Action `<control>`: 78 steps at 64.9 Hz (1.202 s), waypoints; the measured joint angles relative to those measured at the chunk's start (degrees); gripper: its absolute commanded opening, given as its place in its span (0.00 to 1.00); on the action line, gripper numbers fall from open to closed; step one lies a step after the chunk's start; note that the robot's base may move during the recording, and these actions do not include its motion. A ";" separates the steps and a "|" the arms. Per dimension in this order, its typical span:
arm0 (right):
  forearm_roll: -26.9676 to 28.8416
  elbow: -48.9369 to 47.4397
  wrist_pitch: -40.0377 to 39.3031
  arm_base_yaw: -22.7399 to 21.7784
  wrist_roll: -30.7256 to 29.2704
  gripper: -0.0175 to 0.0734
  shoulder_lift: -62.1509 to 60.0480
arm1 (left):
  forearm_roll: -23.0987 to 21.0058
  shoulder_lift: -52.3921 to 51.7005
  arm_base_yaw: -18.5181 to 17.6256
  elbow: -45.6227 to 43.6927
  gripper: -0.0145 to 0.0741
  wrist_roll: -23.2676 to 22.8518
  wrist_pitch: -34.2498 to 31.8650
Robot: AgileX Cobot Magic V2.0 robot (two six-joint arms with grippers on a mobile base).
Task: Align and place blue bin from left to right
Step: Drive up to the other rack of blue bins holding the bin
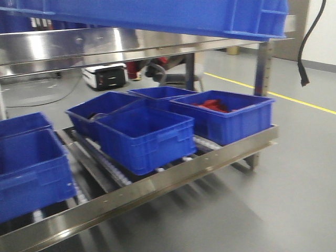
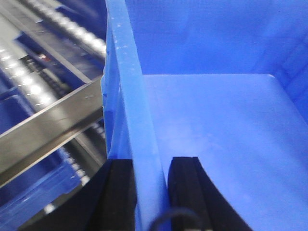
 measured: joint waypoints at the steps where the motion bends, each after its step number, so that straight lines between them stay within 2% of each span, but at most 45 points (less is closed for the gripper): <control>1: 0.00 0.00 0.00 0.00 0.00 0.12 0.00 | 0.00 0.00 0.00 0.00 0.04 0.00 0.00; 78: 0.00 0.00 0.00 0.00 0.00 0.12 0.00 | 0.00 0.00 0.00 0.00 0.04 0.00 0.00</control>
